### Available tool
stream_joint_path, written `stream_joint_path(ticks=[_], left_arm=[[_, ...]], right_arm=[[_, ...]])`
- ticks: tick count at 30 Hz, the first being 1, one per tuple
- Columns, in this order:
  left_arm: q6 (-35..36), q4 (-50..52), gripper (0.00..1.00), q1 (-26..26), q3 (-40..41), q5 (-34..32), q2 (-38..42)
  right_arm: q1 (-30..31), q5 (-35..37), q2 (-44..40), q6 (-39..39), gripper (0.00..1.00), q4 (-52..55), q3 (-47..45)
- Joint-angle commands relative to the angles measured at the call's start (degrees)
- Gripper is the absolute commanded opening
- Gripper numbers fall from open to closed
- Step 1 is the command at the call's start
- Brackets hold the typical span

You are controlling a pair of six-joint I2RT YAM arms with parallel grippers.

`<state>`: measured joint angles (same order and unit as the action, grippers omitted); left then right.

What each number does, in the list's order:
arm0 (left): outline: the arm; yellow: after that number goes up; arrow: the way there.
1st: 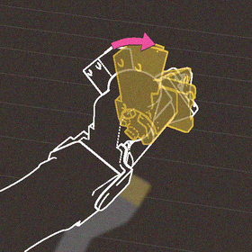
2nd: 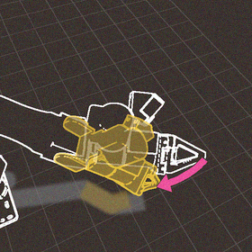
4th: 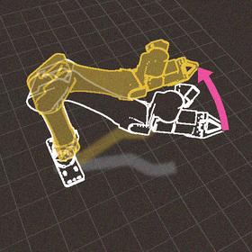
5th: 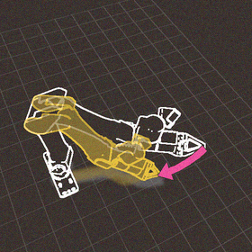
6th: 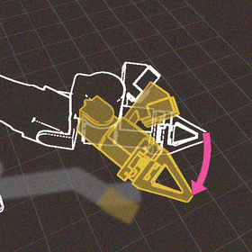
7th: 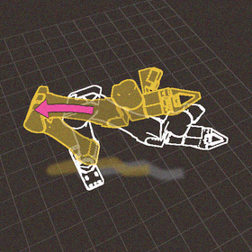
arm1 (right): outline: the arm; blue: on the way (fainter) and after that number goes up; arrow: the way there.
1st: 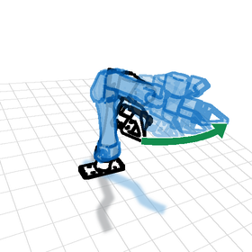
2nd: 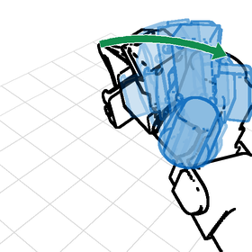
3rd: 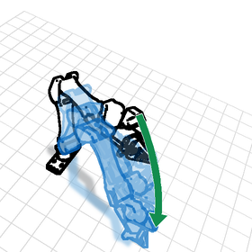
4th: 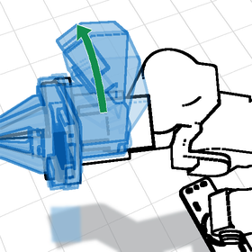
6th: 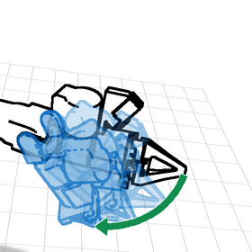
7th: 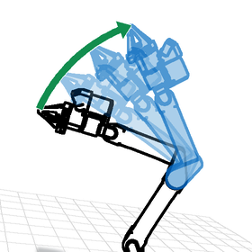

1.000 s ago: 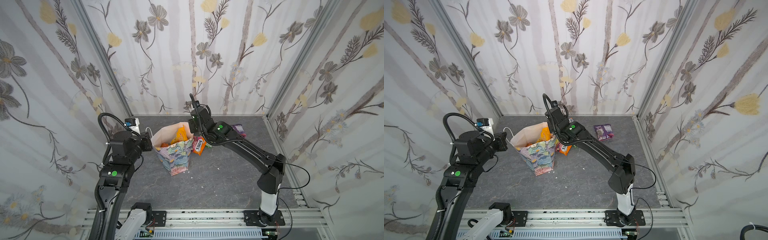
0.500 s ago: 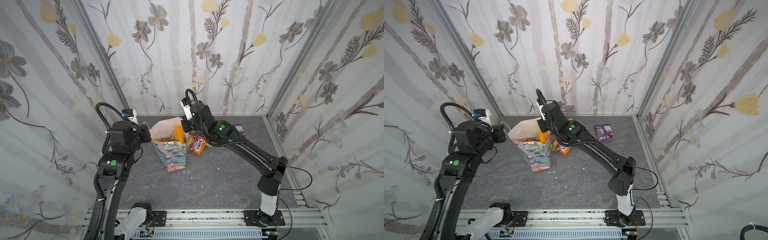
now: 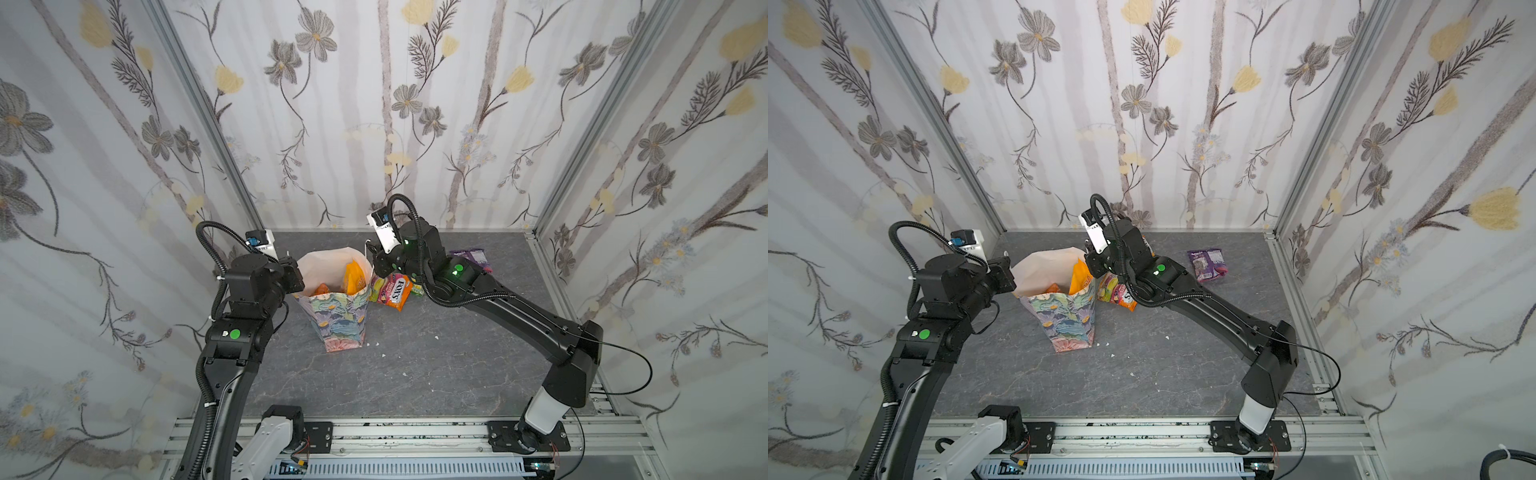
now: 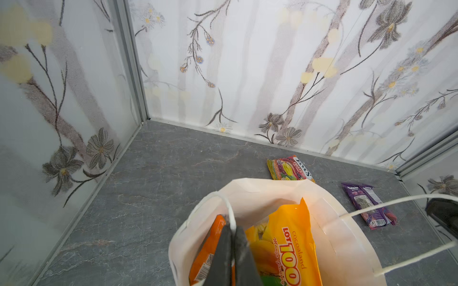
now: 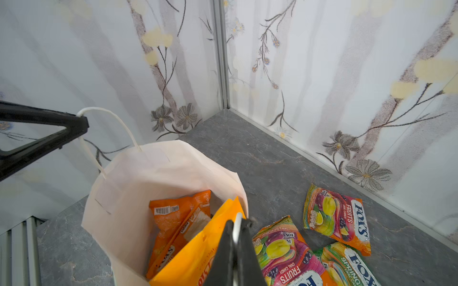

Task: Place the snacks into the paper bag
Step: Shake the paper bag at the center of the table, then pick up the snack from the top-center of the table.

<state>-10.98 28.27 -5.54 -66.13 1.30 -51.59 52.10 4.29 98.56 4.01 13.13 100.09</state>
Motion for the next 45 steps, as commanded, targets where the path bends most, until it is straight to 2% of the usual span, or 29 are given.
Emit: stream_joint_path(ticks=[1, 3, 8, 12, 16, 23, 29, 37, 45], left_arm=[[0.07, -1.36, 0.0, -0.05, -1.02, 0.55, -0.09], [0.78, -0.7, 0.0, 0.0, -0.85, -0.94, 0.08], [1.46, 0.26, 0.0, 0.17, 0.7, -3.58, 1.0], [1.58, 0.91, 0.0, 0.23, 2.12, -4.25, 2.06], [1.57, 0.89, 0.0, 0.27, 2.63, -4.46, 2.29], [2.6, 0.81, 0.0, 0.3, 1.64, -4.3, 1.99], [2.9, 0.51, 0.0, 0.43, 1.08, -3.16, 1.69], [3.68, 1.62, 0.0, 0.42, 0.78, -3.88, 2.52], [3.92, 2.37, 0.0, 0.44, 1.24, -4.3, 2.7]], right_arm=[[0.02, -3.15, 0.39, 0.3, 0.15, -4.65, 1.85], [0.02, -3.81, 0.4, 0.6, 0.25, -4.3, 2.44], [0.03, -3.87, -0.79, 0.74, 0.31, -3.54, 2.78], [0.02, -1.56, -2.38, 0.73, 0.51, -2.51, 1.6], [0.02, 1.92, -9.38, 2.07, 0.63, -7.18, -5.29], [-2.67, 4.9, -23.53, 7.33, 0.67, -12.54, -20.2], [-8.58, 2.33, -30.36, 13.86, 0.66, -13.31, -31.23], [-13.46, -4.04, -30.56, 22.8, 0.66, -16.08, -43.71], [-17.02, -12.93, -25.71, 30.42, 0.66, -28.15, -53.55]])
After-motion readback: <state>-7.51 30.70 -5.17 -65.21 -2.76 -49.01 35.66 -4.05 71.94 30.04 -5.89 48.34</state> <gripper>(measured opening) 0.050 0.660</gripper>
